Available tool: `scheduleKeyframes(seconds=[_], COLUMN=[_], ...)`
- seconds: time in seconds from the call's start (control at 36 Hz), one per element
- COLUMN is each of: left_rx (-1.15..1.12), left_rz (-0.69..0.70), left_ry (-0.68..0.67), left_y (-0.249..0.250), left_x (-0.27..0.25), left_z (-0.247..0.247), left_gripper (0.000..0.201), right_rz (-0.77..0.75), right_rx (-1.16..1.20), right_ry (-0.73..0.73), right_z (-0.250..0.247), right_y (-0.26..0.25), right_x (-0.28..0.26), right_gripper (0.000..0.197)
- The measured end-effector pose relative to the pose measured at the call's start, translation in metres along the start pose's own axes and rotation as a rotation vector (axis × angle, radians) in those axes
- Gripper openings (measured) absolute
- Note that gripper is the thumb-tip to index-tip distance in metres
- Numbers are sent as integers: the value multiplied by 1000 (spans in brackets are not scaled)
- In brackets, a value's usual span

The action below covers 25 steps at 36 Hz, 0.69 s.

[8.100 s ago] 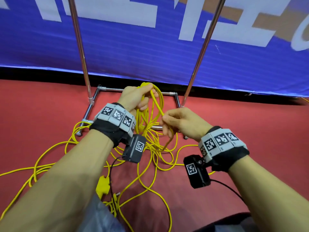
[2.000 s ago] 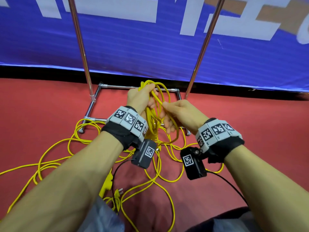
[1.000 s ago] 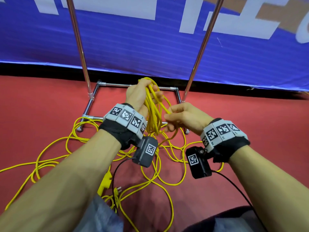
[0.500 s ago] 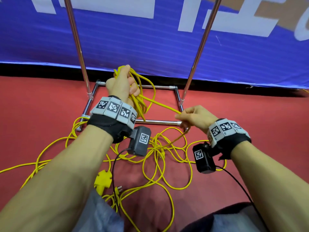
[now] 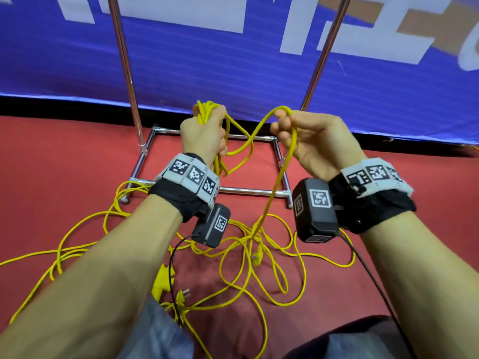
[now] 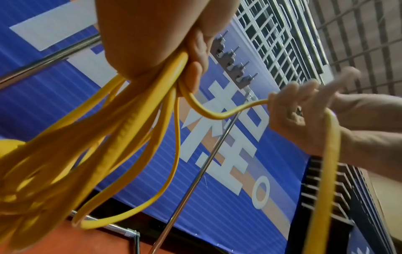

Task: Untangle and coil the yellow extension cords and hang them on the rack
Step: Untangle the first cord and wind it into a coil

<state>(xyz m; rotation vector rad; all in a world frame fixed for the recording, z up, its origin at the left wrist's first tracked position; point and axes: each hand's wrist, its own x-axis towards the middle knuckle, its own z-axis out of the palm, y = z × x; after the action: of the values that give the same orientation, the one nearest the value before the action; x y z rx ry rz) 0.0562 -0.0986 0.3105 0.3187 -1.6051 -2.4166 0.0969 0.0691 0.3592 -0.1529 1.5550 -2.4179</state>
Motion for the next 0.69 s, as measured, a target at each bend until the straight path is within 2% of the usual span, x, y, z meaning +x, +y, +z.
scheduleKeyframes(seconds=[0.14, 0.22, 0.36, 0.44, 0.5, 0.56, 0.61, 0.64, 0.69], left_rx=[127, 140, 132, 101, 68, 73, 64, 51, 11], left_rz=[31, 34, -146, -206, -225, -197, -122, -81, -21], left_ry=[-129, -250, -380, -385, -343, -316, -303, -302, -298], left_y=[-6, -12, -22, -25, -26, -27, -24, -22, -16], left_x=[-6, -10, -18, -22, -20, -18, -17, -17, -16], left_z=[1, 1, 8, 12, 13, 14, 16, 17, 19], left_gripper=[31, 26, 38, 25, 23, 26, 27, 28, 31], right_rz=[-33, -63, -108, -128, -127, -49, 61, 99, 166], right_rx=[-383, -571, -884, -1116, -1149, -1004, -841, -855, -1083], right_ry=[5, 29, 21, 31, 31, 1, -19, -42, -117], right_z=[-1, -1, 8, 7, 6, 0, -12, -21, -41], right_y=[11, 18, 30, 35, 37, 40, 46, 52, 68], right_x=[-1, 3, 12, 16, 14, 12, 10, 10, 10], right_gripper=[23, 24, 10, 24, 29, 32, 24, 17, 10])
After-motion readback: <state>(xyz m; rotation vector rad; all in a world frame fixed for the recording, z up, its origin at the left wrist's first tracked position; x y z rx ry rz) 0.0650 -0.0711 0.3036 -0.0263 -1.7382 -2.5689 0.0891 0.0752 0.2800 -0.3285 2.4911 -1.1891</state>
